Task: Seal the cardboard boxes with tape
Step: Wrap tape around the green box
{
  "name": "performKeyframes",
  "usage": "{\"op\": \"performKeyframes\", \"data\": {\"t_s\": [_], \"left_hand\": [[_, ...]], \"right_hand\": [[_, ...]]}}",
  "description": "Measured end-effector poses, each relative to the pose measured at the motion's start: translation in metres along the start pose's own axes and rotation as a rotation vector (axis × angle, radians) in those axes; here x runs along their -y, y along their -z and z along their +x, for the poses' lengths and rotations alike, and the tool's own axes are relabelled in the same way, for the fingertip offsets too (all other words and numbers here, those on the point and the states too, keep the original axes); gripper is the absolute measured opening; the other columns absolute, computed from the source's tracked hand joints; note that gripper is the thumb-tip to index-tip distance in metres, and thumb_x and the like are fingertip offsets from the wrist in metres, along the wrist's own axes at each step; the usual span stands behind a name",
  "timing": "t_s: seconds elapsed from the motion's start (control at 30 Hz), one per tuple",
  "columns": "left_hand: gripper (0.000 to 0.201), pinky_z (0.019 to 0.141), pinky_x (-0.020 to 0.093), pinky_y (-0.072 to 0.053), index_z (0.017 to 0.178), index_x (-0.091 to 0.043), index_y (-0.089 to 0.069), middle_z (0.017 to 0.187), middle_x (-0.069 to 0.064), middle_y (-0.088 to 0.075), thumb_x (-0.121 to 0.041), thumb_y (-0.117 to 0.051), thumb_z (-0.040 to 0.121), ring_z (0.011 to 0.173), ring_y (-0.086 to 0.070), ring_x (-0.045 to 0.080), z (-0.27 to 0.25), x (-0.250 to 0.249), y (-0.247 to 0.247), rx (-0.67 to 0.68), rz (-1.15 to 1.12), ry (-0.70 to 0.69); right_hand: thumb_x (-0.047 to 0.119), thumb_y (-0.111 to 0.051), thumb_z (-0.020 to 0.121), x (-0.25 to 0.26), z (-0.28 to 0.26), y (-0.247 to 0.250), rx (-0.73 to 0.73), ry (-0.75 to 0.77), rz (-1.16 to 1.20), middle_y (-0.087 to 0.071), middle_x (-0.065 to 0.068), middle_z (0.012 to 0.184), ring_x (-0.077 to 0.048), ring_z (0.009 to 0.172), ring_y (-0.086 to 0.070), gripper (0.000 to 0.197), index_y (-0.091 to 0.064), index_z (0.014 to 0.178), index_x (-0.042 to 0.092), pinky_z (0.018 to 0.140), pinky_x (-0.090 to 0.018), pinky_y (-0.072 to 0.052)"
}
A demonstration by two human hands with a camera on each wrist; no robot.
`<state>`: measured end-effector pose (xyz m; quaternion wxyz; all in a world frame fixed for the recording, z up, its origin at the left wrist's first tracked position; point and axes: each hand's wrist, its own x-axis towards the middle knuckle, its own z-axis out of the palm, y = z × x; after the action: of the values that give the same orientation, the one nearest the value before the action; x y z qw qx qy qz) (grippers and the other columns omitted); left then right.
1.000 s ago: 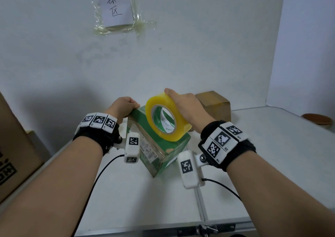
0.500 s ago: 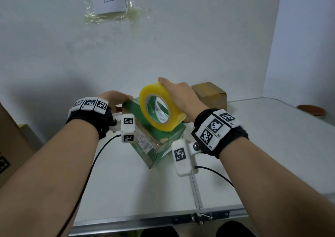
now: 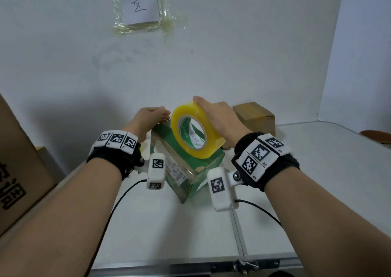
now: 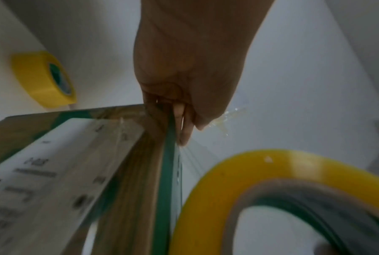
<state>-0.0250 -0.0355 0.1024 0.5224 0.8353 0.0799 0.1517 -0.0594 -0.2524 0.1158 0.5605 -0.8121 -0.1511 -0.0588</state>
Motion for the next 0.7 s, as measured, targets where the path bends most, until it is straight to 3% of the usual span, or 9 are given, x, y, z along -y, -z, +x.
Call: {"op": "performKeyframes", "data": {"t_s": [0.07, 0.1, 0.2, 0.23, 0.3, 0.43, 0.53, 0.63, 0.7], "left_hand": [[0.042, 0.096, 0.037, -0.048, 0.075, -0.025, -0.07, 0.089, -0.001, -0.071, -0.043, -0.042, 0.101, 0.097, -0.063, 0.024, -0.008, -0.004, -0.005, -0.03, 0.125, -0.043], [0.047, 0.099, 0.038, -0.046, 0.075, -0.026, -0.07, 0.096, 0.004, -0.07, -0.047, -0.038, 0.101, 0.1, -0.061, 0.026, -0.01, -0.002, -0.006, -0.051, 0.206, -0.055], [0.053, 0.105, 0.043, -0.042, 0.102, -0.019, -0.075, 0.121, 0.015, -0.065, -0.049, -0.031, 0.102, 0.113, -0.057, 0.033, -0.013, 0.003, -0.005, -0.041, 0.26, -0.037], [0.054, 0.106, 0.043, -0.042, 0.104, -0.017, -0.074, 0.124, 0.016, -0.063, -0.048, -0.03, 0.103, 0.115, -0.056, 0.033, -0.013, 0.005, -0.004, -0.031, 0.252, -0.021], [0.052, 0.106, 0.044, -0.041, 0.091, -0.022, -0.071, 0.122, 0.015, -0.063, -0.048, -0.028, 0.103, 0.114, -0.057, 0.033, -0.01, 0.009, -0.002, -0.005, 0.224, 0.009], [0.06, 0.107, 0.045, -0.04, 0.103, -0.013, -0.069, 0.125, 0.017, -0.062, -0.05, -0.023, 0.103, 0.114, -0.057, 0.032, -0.001, 0.021, 0.002, 0.047, 0.222, 0.068], [0.058, 0.104, 0.042, -0.044, 0.088, -0.017, -0.068, 0.117, 0.018, -0.065, -0.047, -0.021, 0.104, 0.103, -0.061, 0.029, 0.0, 0.024, -0.001, 0.052, 0.092, 0.075], [0.063, 0.106, 0.041, -0.041, 0.11, -0.013, -0.068, 0.124, 0.016, -0.062, -0.048, -0.017, 0.104, 0.112, -0.058, 0.031, 0.001, 0.028, -0.005, 0.035, 0.16, 0.048], [0.057, 0.104, 0.042, -0.041, 0.123, -0.012, -0.062, 0.128, 0.014, -0.06, -0.045, -0.019, 0.105, 0.117, -0.055, 0.032, 0.003, 0.034, -0.007, -0.08, 0.283, -0.064]], "right_hand": [[0.062, -0.047, 0.092, 0.001, 0.002, -0.001, 0.006, -0.008, 0.008, -0.052, -0.003, 0.074, -0.021, 0.072, -0.05, 0.05, -0.053, 0.078, 0.014, 0.067, -0.032, -0.037], [0.062, -0.047, 0.092, 0.001, 0.003, -0.002, 0.009, -0.013, 0.015, -0.055, -0.005, 0.08, -0.023, 0.077, -0.052, 0.052, -0.057, 0.086, 0.012, 0.07, -0.033, -0.038], [0.063, -0.046, 0.091, 0.003, 0.007, -0.005, 0.013, -0.023, 0.002, -0.061, -0.009, 0.098, -0.024, 0.09, -0.057, 0.061, -0.062, 0.108, 0.006, 0.077, -0.033, -0.04], [0.064, -0.046, 0.091, 0.003, 0.01, -0.008, 0.017, -0.025, -0.003, -0.061, -0.009, 0.101, -0.025, 0.093, -0.057, 0.064, -0.062, 0.11, 0.006, 0.078, -0.034, -0.04], [0.065, -0.046, 0.09, 0.005, 0.016, -0.012, 0.028, -0.028, -0.014, -0.06, -0.008, 0.1, -0.025, 0.093, -0.056, 0.063, -0.06, 0.109, 0.007, 0.078, -0.034, -0.04], [0.064, -0.046, 0.091, 0.006, 0.024, -0.017, 0.041, -0.03, -0.02, -0.058, -0.008, 0.099, -0.026, 0.093, -0.056, 0.064, -0.061, 0.11, 0.006, 0.08, -0.034, -0.04], [0.066, -0.043, 0.091, 0.006, 0.028, -0.02, 0.065, -0.028, -0.038, -0.055, -0.007, 0.094, -0.024, 0.089, -0.052, 0.06, -0.057, 0.101, 0.009, 0.08, -0.034, -0.039], [0.063, -0.041, 0.093, 0.012, 0.031, -0.021, 0.11, -0.042, -0.021, -0.054, -0.007, 0.101, -0.024, 0.095, -0.053, 0.053, -0.053, 0.104, 0.012, 0.087, -0.037, -0.042], [0.052, -0.046, 0.092, 0.016, 0.034, -0.019, 0.184, -0.085, 0.098, -0.052, -0.007, 0.106, -0.028, 0.102, -0.052, 0.036, -0.052, 0.104, 0.018, 0.097, -0.046, -0.042]]}}
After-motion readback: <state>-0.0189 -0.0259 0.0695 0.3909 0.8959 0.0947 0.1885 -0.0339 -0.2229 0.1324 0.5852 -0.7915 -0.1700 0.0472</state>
